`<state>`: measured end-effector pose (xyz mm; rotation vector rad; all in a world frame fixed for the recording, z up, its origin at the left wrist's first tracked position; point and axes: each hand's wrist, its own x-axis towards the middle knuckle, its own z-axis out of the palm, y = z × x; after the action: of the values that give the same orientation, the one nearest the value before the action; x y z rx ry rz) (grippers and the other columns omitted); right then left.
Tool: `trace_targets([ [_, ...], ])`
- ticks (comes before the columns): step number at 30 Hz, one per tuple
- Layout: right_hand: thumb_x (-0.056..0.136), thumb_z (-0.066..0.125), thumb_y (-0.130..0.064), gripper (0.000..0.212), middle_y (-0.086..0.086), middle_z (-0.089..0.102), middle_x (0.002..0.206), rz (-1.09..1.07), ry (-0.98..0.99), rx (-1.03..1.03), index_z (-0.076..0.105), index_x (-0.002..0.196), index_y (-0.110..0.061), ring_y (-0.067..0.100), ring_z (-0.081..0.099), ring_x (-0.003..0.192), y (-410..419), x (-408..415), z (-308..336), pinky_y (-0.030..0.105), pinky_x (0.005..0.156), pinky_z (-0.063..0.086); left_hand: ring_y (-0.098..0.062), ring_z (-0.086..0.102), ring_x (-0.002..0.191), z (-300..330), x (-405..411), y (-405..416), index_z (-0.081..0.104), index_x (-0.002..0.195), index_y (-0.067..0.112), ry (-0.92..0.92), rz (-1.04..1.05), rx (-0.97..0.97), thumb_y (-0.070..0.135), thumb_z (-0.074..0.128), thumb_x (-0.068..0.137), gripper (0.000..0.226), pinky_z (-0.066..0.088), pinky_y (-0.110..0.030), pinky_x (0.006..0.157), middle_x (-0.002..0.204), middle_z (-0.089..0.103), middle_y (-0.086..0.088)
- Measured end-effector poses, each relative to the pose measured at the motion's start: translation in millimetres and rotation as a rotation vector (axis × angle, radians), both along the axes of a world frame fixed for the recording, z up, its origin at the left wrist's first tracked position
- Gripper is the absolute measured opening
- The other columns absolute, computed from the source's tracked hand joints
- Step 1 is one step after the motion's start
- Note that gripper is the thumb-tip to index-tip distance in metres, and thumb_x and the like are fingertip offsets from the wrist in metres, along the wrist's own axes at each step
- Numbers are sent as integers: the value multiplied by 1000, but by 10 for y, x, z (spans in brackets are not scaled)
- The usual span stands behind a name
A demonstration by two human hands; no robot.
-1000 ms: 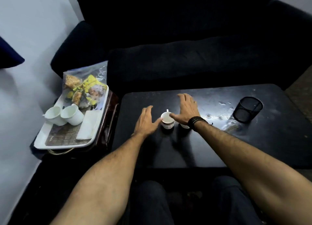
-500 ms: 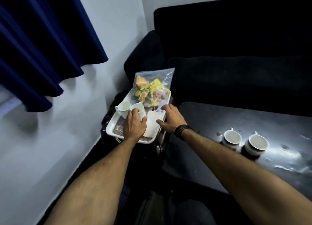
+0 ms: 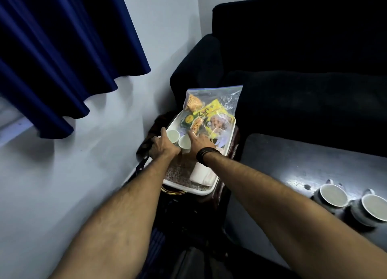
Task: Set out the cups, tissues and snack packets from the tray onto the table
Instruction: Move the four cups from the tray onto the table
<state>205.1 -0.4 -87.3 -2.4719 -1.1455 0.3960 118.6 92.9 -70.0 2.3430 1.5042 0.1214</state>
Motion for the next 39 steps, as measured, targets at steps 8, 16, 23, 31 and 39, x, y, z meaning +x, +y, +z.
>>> trace_targets([
  [8, 89, 63, -24, 62, 24, 52, 124, -12, 34, 69, 29, 141, -16, 43, 58, 110, -18, 25, -108, 49, 86, 51, -41, 58, 112, -95, 90, 85, 35, 139, 40, 36, -67, 5, 40, 69, 78, 70, 48, -42, 83, 129, 51, -17],
  [16, 72, 71, -45, 72, 12, 53, 120, -116, 92, 426, 32, 131, -31, 34, 57, 104, -585, 193, 346, 45, 82, 53, -44, 55, 111, 296, 41, -441, 32, 143, 35, -85, -238, 191, 26, 68, 78, 74, 49, -46, 81, 126, 47, -18],
  [23, 71, 69, -40, 67, 9, 45, 119, -315, 10, 401, 38, 129, -26, 34, 59, 97, -1839, 872, 678, 36, 80, 51, -43, 48, 124, 623, 566, -1364, 31, 146, 37, -180, -457, 133, 33, 64, 79, 74, 45, -48, 96, 133, 46, -20],
  [31, 64, 72, -42, 69, 11, 54, 117, -539, -82, 115, 43, 125, -27, 34, 56, 107, -3685, 1661, 601, 41, 86, 51, -40, 53, 113, 401, 1293, -2522, 38, 133, 37, -153, -688, -58, 31, 65, 77, 62, 46, -42, 93, 123, 45, -15],
  [39, 65, 78, -29, 75, 12, 50, 123, -584, 51, -32, 45, 132, -29, 34, 54, 114, -4351, 1984, -36, 38, 93, 49, -40, 52, 120, -114, 1849, -3282, 41, 139, 37, 0, -856, -174, 25, 65, 80, 64, 42, -39, 104, 133, 40, -15],
])
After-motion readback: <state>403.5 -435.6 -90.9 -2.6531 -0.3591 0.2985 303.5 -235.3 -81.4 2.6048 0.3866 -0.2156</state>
